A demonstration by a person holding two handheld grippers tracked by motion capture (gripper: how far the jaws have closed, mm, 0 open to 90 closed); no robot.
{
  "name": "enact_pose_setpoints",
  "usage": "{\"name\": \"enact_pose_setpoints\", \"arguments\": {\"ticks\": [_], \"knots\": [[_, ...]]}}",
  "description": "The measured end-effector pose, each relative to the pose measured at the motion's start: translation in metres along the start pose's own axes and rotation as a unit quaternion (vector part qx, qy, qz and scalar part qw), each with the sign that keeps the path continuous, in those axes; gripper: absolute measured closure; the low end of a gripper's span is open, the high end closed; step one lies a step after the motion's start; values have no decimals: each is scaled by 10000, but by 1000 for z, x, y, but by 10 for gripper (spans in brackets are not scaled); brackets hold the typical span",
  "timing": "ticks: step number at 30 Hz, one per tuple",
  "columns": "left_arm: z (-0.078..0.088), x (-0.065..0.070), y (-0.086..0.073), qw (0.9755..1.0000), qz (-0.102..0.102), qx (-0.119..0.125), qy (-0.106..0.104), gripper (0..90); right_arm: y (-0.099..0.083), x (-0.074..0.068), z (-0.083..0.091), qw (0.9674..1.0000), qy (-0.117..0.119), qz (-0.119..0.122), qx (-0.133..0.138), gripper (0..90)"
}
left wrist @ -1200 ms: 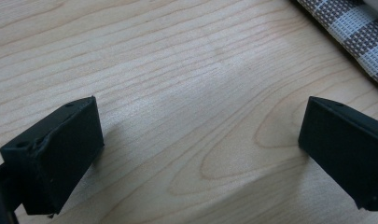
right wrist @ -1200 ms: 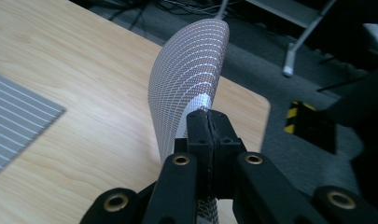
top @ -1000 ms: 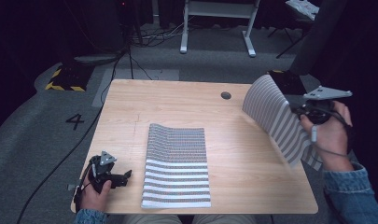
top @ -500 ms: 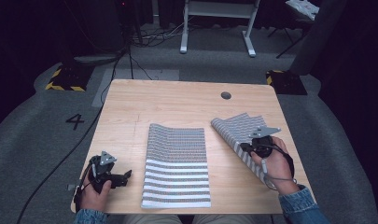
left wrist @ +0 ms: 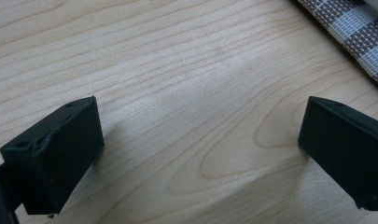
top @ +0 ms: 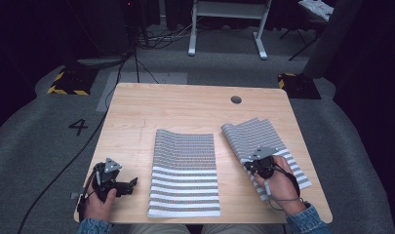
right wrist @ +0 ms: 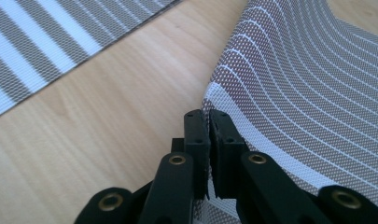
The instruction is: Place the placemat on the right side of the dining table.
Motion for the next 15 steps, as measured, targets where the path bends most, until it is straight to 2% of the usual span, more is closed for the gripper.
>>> {"name": "enact_pose_setpoints", "arguments": {"ticks": [1, 2, 3, 4, 5, 6, 7, 8, 9, 10, 11, 12, 13, 14, 15], "knots": [[0, 0, 0, 10000, 4, -2, -2, 1, 0, -1, 0, 10000, 31, 0, 10, 842], [0, 0, 0, 10000, 2, 0, -1, 1, -1, -3, 0, 9999, 124, -108, 38, 790], [0, 0, 0, 10000, 2, 0, 0, 1, 0, -5, -1, 9990, 306, -291, 119, 689], [0, 0, 0, 10000, 11, -2, 6, 1, 1, -8, -1, 9959, 621, -608, 253, 581], [0, 0, 0, 10000, 26, 11, 2, 1, 4, -11, 0, 9911, 861, -886, 495, 503], [0, 0, 0, 10000, 6, -7, 3, 1, 6, -12, 4, 9863, 1036, -1083, 684, 472], [0, 0, 0, 10000, 19, 6, 4, 1, 7, -10, 9, 9847, 1074, -1132, 771, 463], [0, 0, 0, 10000, 5, -1, -3, 1, 7, -7, 13, 9837, 1063, -1187, 832, 446], [0, 0, 0, 10000, 15, 4, 3, 1, 5, 8, 21, 9829, 814, -1343, 959, 422], [0, 0, 0, 10000, 17, 0, 4, 1, 5, 8, 21, 9829, 814, -1343, 959, 422], [0, 0, 0, 10000, 29, 10, 3, 1, -3, 30, 26, 9828, 419, -1550, 911, 422], [0, 0, 0, 10000, 29, 10, 3, 1, -3, 30, 26, 9828, 419, -1550, 911, 422], [0, 0, 0, 10000, 29, 10, 5, 1, -13, 52, 31, 9786, 88, -1871, 858, 423], [0, 0, 0, 10000, 30, 10, 4, 1, -13, 52, 31, 9786, 88, -1871, 858, 423], [0, 0, 0, 10000, 29, 9, 5, 1, -21, 63, 33, 9764, -58, -2003, 802, 425]]}}
Point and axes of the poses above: each handheld gripper's, and its own axes: z roughly backward along the jaws, y roughly out of its top, x roughly to its right, the point moved 7 cm from there along -z, roughly forward along the jaws, and after that the axes turned 7 degrees about -y, right-handed, at the moved point
